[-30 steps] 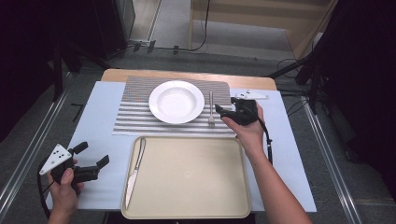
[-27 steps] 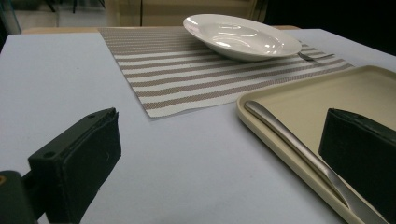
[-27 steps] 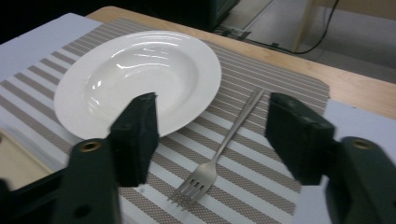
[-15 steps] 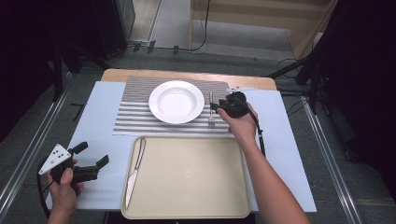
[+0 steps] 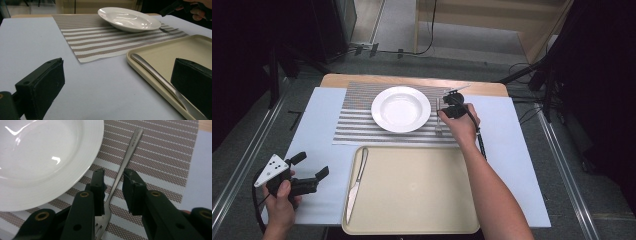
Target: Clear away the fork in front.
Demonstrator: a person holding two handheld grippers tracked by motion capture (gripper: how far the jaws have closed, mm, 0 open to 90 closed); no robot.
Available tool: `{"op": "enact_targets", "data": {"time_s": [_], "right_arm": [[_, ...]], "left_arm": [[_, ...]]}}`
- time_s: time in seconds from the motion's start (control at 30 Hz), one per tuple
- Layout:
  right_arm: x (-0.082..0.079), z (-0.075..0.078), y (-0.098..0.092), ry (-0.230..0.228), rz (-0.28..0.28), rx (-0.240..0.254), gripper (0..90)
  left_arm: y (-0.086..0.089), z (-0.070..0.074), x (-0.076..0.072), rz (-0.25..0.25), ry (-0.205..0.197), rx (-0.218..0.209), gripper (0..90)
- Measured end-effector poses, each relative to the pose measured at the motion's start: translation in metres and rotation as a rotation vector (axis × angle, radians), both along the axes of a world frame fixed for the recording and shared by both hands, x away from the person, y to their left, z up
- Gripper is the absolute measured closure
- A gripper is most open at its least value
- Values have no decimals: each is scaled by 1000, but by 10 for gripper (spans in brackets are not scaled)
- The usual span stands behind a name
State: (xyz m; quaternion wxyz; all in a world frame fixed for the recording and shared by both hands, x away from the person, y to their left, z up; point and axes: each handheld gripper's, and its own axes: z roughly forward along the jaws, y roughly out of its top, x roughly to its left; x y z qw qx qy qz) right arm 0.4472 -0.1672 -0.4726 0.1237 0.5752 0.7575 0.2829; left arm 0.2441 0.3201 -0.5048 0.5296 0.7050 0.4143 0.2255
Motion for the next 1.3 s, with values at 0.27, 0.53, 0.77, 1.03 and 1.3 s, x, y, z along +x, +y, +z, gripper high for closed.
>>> {"op": "enact_targets", "data": {"time_s": [0.27,0.53,0.77,1.03,1.3], "right_arm": [[11,-17,6,61,-40,-20,812],[15,-24,12,58,-66,-34,810],[16,-30,13,81,-83,-38,845],[9,-28,3,68,-55,-85,874],[-9,-26,-3,84,-15,-136,872]], "left_arm": [[0,0,0,1,2,-2,0],[0,0,0,1,3,4,0],[0,0,1,0,3,4,0],[0,0,1,1,4,2,0],[-1,0,1,0,4,5,0]]}}
